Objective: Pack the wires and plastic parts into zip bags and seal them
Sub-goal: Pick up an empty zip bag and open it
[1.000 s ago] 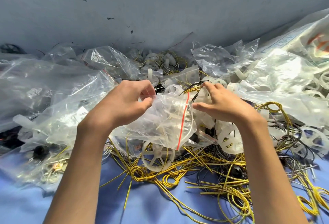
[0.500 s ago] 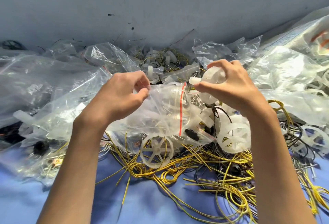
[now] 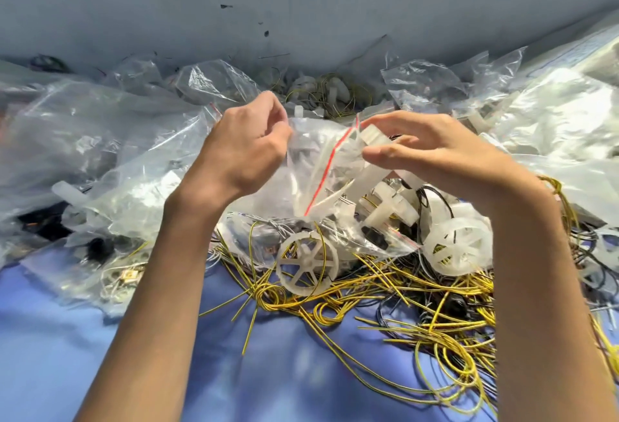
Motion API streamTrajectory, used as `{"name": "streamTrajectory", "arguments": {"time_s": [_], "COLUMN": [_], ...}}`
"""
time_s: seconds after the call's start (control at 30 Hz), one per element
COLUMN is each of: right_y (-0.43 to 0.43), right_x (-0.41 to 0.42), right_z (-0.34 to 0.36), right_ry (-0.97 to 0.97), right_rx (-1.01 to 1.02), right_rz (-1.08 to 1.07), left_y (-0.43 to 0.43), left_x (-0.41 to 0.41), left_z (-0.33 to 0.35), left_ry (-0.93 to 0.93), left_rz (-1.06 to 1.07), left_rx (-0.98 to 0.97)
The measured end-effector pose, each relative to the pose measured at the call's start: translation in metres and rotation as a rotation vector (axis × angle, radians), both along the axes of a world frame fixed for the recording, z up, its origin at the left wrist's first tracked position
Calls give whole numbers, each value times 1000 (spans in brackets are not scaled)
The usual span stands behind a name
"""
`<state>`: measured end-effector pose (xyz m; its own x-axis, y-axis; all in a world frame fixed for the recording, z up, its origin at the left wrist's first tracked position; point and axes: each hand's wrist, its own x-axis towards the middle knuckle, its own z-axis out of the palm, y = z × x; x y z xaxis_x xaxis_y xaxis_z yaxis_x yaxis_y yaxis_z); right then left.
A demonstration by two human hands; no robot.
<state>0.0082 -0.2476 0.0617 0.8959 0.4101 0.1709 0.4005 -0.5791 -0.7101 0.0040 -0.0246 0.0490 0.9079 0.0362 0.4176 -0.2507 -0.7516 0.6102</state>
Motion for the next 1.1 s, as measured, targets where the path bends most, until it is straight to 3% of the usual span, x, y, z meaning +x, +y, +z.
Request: {"name": "streamTrajectory", "arguments": {"time_s": [0.17,0.37,0.57,0.67,0.77,0.93,1.1], "right_y": [3,9,14,15,18,17,18], "right_x": [3,5,5,6,3,-1,-4], "right_z": [-1,-1,0,0,1,3,5], "right_ry": [-150,-237,-337,-311,-220,-123,-152], "right_rx": [-77,-14,-21,-47,51,159,102], "right_rz": [-75,-161,-225,-209,-195,-136,-28], "left_y": [-3,-8,-13,-15,-18,-17,-19], "left_x": [-2,-7,-12,-12,-10,-6,-7], "left_z": [-2,0,6,5,3,4,3], "left_ry": [53,188,134,118,100,68,46], "left_rz": [-110,-329,-337,-319,-294,-286,-338], "left_rx": [29,16,41,85,157,108,101]}}
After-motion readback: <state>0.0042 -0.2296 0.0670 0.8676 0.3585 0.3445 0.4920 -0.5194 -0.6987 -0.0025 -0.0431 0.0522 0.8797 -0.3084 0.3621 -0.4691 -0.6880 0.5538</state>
